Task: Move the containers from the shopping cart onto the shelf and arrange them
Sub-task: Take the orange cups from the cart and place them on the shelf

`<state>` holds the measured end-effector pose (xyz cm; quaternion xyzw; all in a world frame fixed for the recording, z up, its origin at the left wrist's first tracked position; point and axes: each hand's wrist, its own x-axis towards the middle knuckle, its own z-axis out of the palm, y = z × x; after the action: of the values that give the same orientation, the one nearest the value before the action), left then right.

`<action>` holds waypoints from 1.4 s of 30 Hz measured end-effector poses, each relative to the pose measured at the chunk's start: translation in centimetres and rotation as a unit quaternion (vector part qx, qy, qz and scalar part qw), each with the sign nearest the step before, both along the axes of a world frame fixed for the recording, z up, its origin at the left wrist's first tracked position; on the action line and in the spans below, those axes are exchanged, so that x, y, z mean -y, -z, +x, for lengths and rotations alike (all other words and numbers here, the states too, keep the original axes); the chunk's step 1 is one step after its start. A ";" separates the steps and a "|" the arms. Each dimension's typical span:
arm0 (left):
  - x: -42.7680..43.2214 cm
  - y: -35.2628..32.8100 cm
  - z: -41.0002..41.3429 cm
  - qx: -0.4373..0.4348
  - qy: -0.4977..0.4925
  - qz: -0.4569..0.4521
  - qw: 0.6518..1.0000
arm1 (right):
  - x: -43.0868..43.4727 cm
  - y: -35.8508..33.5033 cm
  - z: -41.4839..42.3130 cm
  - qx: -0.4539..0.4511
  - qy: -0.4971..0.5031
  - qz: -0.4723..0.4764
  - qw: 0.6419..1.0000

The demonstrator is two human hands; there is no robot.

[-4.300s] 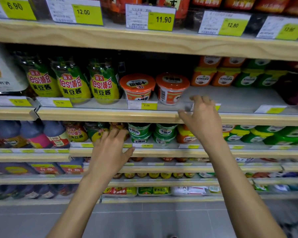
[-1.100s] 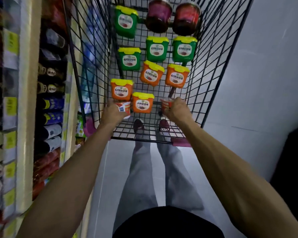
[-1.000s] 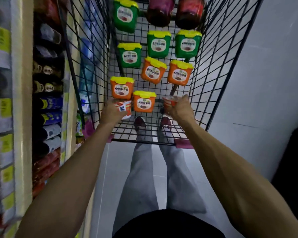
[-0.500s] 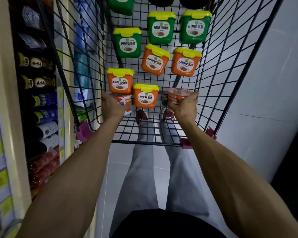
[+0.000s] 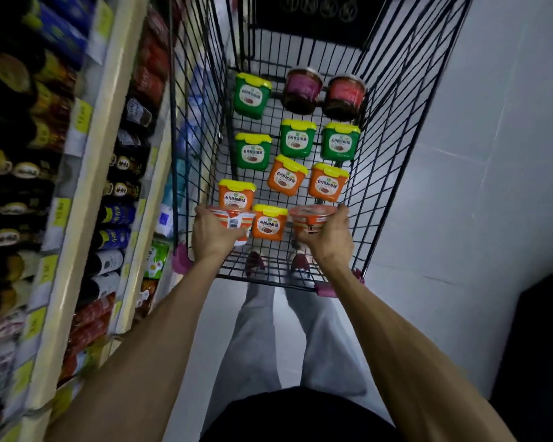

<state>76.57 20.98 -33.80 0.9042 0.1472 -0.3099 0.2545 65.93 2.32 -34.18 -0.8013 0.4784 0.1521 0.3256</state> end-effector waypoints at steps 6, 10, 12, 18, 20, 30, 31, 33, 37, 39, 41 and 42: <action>0.3 -8.9 0.8 0.091 -0.072 -0.115 0.987 | 1.9 -8.8 4.0 0.106 -0.099 -0.048 0.988; -0.6 -15.0 1.2 0.183 -0.124 -0.148 0.964 | 2.6 -14.5 6.6 0.187 -0.166 -0.055 0.967; -1.6 -17.7 1.1 0.226 -0.157 -0.147 0.950 | 2.7 -17.2 7.9 0.221 -0.200 -0.050 0.953; -4.7 -24.7 -4.1 0.323 -0.272 -0.135 0.896 | 0.8 -23.9 10.1 0.292 -0.317 -0.004 0.902; -5.7 -26.6 -7.0 0.349 -0.319 -0.127 0.872 | -0.6 -26.1 9.9 0.324 -0.361 0.022 0.874; -14.0 -34.1 -22.7 0.473 -0.491 -0.042 0.730 | -14.2 -35.0 5.1 0.384 -0.558 0.131 0.724; -14.9 -34.5 -24.6 0.483 -0.503 -0.032 0.716 | -15.8 -35.7 4.1 0.385 -0.574 0.143 0.708; -16.4 -35.5 -28.8 0.496 -0.526 -0.005 0.691 | -18.9 -36.9 1.6 0.387 -0.607 0.167 0.674; -19.1 -36.9 -37.8 0.510 -0.573 0.058 0.639 | -25.0 -39.2 -4.5 0.389 -0.666 0.193 0.607; -20.4 -37.4 -42.2 0.514 -0.590 0.074 0.618 | -27.7 -40.0 -7.7 0.388 -0.682 0.210 0.583; -21.7 -38.1 -46.9 0.514 -0.604 0.090 0.603 | -30.4 -40.8 -11.6 0.389 -0.695 0.231 0.559; -22.4 -38.4 -49.0 0.517 -0.607 0.098 0.595 | -31.5 -41.0 -13.4 0.389 -0.699 0.240 0.550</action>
<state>27.53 43.34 4.63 0.6337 0.5353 0.4524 0.3274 52.57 33.85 6.82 -0.7563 -0.4603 0.1143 0.4507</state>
